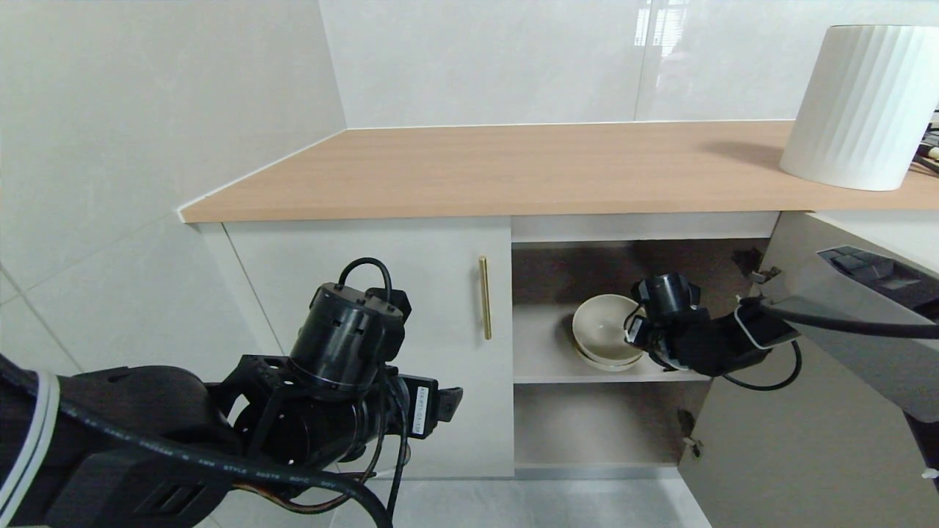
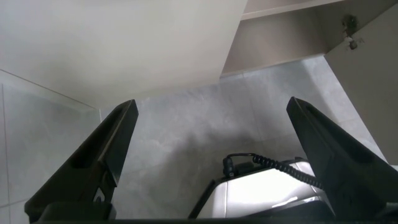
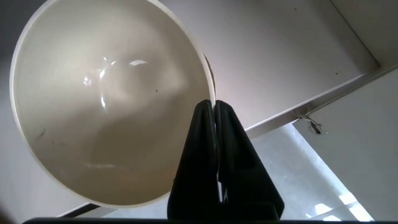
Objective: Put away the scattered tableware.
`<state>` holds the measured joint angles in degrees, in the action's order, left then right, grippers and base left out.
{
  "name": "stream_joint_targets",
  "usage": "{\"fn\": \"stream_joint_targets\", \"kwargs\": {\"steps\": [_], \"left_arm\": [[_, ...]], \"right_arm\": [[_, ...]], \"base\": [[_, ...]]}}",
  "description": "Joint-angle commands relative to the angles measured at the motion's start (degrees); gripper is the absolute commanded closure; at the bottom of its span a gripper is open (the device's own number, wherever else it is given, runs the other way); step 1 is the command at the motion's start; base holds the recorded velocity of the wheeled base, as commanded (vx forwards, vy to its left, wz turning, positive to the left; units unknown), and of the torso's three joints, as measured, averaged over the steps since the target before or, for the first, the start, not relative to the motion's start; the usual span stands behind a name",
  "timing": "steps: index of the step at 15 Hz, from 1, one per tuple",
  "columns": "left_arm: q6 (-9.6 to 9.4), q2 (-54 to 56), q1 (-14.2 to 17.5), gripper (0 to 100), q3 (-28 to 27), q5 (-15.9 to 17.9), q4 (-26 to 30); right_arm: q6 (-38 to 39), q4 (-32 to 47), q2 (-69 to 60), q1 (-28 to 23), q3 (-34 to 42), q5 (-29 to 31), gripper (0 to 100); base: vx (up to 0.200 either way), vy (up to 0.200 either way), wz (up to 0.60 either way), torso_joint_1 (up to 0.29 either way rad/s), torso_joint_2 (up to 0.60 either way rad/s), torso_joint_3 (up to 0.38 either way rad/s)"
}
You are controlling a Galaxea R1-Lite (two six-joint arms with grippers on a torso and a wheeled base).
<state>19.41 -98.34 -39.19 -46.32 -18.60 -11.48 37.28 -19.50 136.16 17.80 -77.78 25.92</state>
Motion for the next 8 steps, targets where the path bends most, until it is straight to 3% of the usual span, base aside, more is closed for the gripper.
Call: {"fn": "stream_joint_targets", "kwargs": {"steps": [1, 8], "left_arm": [[0.02, -0.01, -0.01, 0, 0.01, -0.03, -0.03], [0.28, 0.17, 0.35, 0, 0.01, -0.03, -0.03]], "right_arm": [[-0.01, -0.01, 0.07, 0.04, -0.01, 0.01, 0], [-0.01, 0.43, -5.20, 1.45, 3.86, -2.98, 0]], "base": [[0.000, 0.000, 0.00, 0.000, 0.00, 0.000], [0.000, 0.000, 0.00, 0.000, 0.00, 0.000]]}}
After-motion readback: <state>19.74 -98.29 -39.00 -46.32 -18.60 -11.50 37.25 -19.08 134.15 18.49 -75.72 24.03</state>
